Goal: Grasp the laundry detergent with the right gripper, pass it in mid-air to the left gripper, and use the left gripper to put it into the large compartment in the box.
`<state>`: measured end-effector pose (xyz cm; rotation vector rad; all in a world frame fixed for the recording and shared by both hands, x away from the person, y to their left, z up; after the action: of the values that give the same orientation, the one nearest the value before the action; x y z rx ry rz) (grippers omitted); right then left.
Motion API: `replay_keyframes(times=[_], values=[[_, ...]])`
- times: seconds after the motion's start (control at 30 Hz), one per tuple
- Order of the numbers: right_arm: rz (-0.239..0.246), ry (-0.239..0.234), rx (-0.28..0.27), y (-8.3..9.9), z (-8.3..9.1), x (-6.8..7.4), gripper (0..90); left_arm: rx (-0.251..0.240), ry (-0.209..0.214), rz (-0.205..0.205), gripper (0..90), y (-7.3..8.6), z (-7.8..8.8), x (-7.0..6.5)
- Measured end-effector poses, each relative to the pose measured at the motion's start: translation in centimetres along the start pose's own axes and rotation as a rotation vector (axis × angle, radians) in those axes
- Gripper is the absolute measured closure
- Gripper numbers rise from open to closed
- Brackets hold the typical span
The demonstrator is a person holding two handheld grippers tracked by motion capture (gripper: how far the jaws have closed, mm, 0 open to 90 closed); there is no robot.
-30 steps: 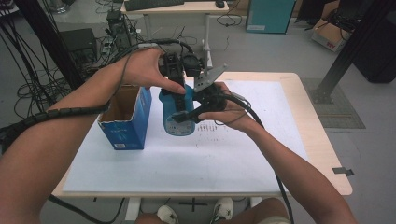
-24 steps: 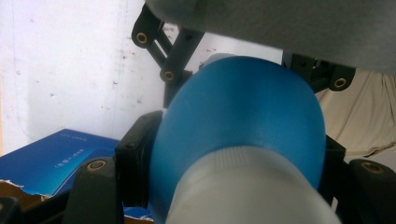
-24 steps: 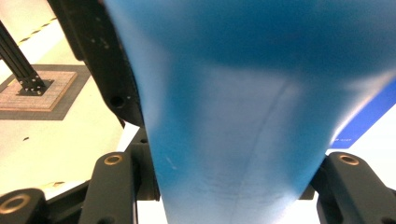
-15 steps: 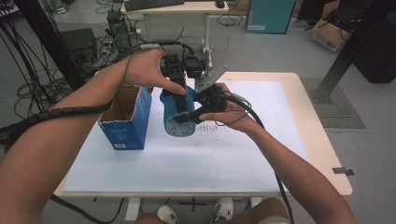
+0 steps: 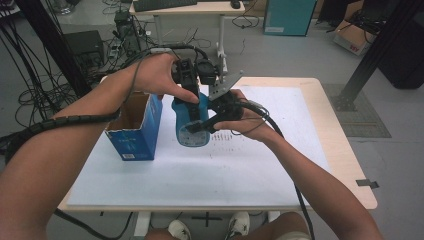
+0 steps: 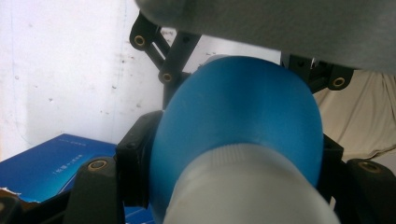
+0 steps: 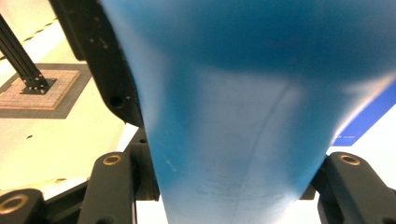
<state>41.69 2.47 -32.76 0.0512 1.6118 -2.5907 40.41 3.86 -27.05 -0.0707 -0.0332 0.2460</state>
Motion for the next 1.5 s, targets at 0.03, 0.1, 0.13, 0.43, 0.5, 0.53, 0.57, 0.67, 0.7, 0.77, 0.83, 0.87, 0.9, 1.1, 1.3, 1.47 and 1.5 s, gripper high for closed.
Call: replay_keyframes(times=[0.03,0.1,0.13,0.43,0.5,0.53,0.57,0.67,0.7,0.77,0.83,0.87,0.9,1.1,1.3,1.47,1.5], values=[[0.0,0.0,0.0,0.0,0.0,0.0,43.1,0.0,0.0,0.0,35.6,0.0,0.0,0.0],[-0.003,-0.005,-0.003,0.0,-0.09,0.04,43.0,-0.001,0.006,0.005,35.6,0.06,-0.09,0.0],[-0.009,-0.013,-0.003,0.02,-0.13,0.13,43.0,0.002,0.01,0.006,35.6,0.08,-0.04,-0.03],[0.009,-0.018,-0.013,0.02,-0.31,-0.09,42.9,0.005,0.008,0.0,35.9,0.14,-0.13,0.08],[0.008,-0.02,-0.011,0.06,-0.33,-0.1,42.8,0.005,0.008,-0.001,35.9,0.15,-0.15,0.1],[-0.005,-0.02,-0.005,0.14,-0.3,-0.03,42.8,0.002,0.005,0.0,35.9,0.17,-0.16,0.16],[-0.005,-0.02,-0.005,0.14,-0.3,-0.03,42.8,0.002,0.005,0.0,35.9,0.17,-0.16,0.16],[-0.005,-0.023,-0.006,0.15,-0.35,-0.04,42.8,0.004,0.005,0.003,36.0,0.22,-0.17,0.16],[-0.02,-0.026,0.001,0.22,-0.29,0.1,42.7,0.004,0.005,0.002,35.9,0.22,-0.16,0.16],[0.015,-0.02,-0.017,0.04,-0.45,-0.25,42.7,0.004,0.003,0.003,36.0,0.2,-0.17,0.17],[0.006,-0.023,-0.014,0.08,-0.41,-0.17,42.7,0.002,0.004,0.003,36.0,0.17,-0.17,0.17],[-0.044,-0.032,0.012,0.37,-0.16,0.31,42.7,0.002,0.004,0.003,36.0,0.15,-0.17,0.16],[-0.038,-0.032,0.009,0.34,-0.17,0.26,42.7,0.001,0.002,0.005,36.0,0.12,-0.18,0.14],[0.008,-0.023,-0.018,0.05,-0.3,-0.19,42.7,0.0,-0.002,0.003,36.0,0.06,-0.13,0.15],[-0.005,-0.026,-0.014,0.09,-0.2,-0.03,42.6,0.008,-0.002,0.004,36.0,0.06,-0.03,0.06],[-0.031,-0.031,-0.001,0.17,-0.06,0.25,42.6,0.006,-0.004,0.005,36.0,0.06,0.04,0.0],[-0.031,-0.031,-0.001,0.17,-0.06,0.25,42.6,0.006,-0.004,0.005,36.0,0.06,0.04,0.0]])
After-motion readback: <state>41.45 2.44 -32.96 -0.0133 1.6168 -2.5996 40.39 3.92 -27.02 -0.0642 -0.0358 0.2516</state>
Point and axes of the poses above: each handheld gripper's, and its own axes: z roughly backward along the jaws, y roughly out of its underside, x roughly to its left, the point moved 10 cm from there along -z, roughly forward along the jaws, and after that the axes turned 2 degrees about -z, right-handed, at the moved point
